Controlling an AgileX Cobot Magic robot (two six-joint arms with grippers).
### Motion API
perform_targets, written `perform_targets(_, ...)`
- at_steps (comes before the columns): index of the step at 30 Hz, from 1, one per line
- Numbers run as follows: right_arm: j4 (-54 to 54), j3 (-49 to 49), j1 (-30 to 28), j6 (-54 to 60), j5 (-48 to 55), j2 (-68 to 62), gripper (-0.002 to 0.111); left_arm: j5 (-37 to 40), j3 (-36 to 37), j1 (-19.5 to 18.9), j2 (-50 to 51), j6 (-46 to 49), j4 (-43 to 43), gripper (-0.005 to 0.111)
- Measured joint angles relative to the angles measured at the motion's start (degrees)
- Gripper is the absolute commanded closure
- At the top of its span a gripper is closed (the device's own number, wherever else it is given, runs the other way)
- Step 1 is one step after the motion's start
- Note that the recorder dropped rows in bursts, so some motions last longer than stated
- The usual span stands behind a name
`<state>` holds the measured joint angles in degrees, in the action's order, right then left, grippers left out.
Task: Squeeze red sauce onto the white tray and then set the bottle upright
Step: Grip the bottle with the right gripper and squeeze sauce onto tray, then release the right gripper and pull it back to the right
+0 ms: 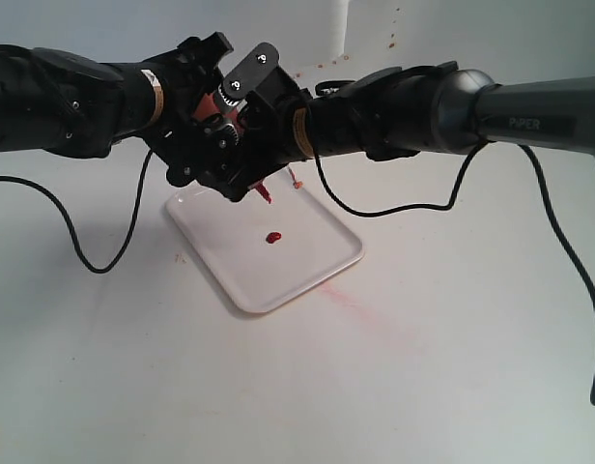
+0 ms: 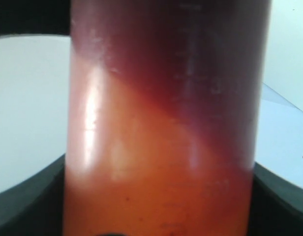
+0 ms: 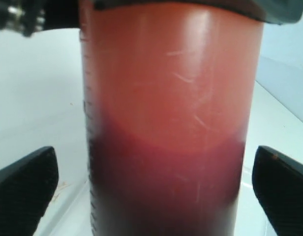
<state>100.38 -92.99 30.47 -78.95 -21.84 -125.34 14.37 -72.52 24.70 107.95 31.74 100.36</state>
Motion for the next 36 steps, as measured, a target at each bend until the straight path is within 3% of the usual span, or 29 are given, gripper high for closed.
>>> perform_targets(10,0.85,0.67,-1.12,0.65,-1.46,2.20,0.004,0.61,0.00,0.00,-0.42,-0.84,-3.25,0.107)
perform_targets(19,0.27,4.73,-8.91,0.42,-17.07,8.93,0.004,4.48,1.12,-0.10,-0.55,-1.29,-8.36,0.107)
perform_targets(25,0.12,8.39,-15.34,0.13,-24.87,11.01,0.004,4.84,3.51,-0.10,-0.44,-6.18,-8.62,0.107)
perform_targets(36,0.12,8.95,-23.67,-2.65,-27.87,11.14,0.004,5.20,5.13,-0.10,-0.44,-21.80,-8.62,0.107)
